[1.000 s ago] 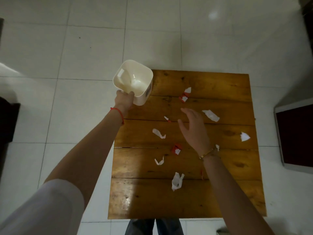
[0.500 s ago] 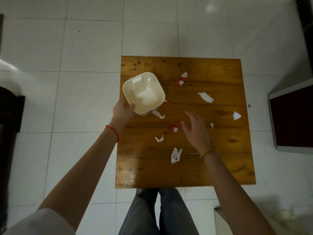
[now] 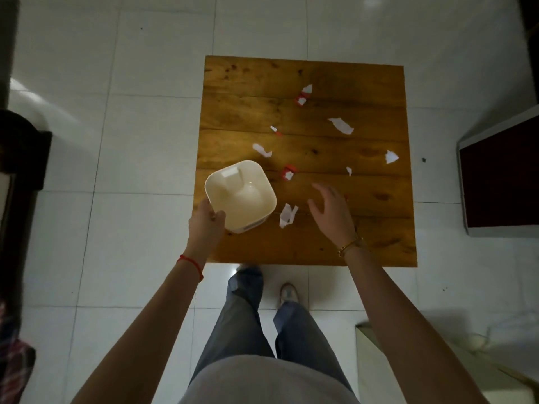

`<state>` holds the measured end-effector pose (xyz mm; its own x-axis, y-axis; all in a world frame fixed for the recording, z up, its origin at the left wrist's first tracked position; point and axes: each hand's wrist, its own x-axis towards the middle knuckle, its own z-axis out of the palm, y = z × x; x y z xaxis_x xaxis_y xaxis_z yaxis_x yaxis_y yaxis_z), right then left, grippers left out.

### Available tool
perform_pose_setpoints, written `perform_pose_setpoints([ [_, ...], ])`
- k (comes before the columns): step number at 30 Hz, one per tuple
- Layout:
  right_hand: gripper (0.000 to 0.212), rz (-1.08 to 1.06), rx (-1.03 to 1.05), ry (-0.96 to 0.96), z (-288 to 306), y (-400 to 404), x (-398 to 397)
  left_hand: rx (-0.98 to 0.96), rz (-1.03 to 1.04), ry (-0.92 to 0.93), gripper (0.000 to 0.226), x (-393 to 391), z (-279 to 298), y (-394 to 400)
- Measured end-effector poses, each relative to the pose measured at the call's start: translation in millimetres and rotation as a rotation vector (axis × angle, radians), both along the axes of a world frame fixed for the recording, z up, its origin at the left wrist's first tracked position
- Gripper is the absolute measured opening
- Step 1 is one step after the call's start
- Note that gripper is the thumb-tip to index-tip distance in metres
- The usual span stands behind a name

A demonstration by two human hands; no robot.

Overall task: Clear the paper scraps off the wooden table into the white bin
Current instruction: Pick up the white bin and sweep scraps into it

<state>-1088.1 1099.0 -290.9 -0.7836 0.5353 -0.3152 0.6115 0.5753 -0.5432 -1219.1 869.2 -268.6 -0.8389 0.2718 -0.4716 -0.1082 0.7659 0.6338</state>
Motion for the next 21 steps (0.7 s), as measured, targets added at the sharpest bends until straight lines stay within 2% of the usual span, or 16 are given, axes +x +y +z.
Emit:
perform_pose_setpoints([
  [8, 0.044, 0.128, 0.005, 0.041, -20, -2, 47, -0.017, 0.078, -0.06, 0.041, 103, 6, -28],
  [14, 0.046, 0.228, -0.028, -0.032, -40, -4, 65, -0.053, 0.089, -0.14, 0.049, 169, -4, -47],
  [21, 0.048, 0.303, -0.033, -0.046, -62, -20, 67, -0.056, 0.026, -0.244, 0.055, 216, -31, -66],
])
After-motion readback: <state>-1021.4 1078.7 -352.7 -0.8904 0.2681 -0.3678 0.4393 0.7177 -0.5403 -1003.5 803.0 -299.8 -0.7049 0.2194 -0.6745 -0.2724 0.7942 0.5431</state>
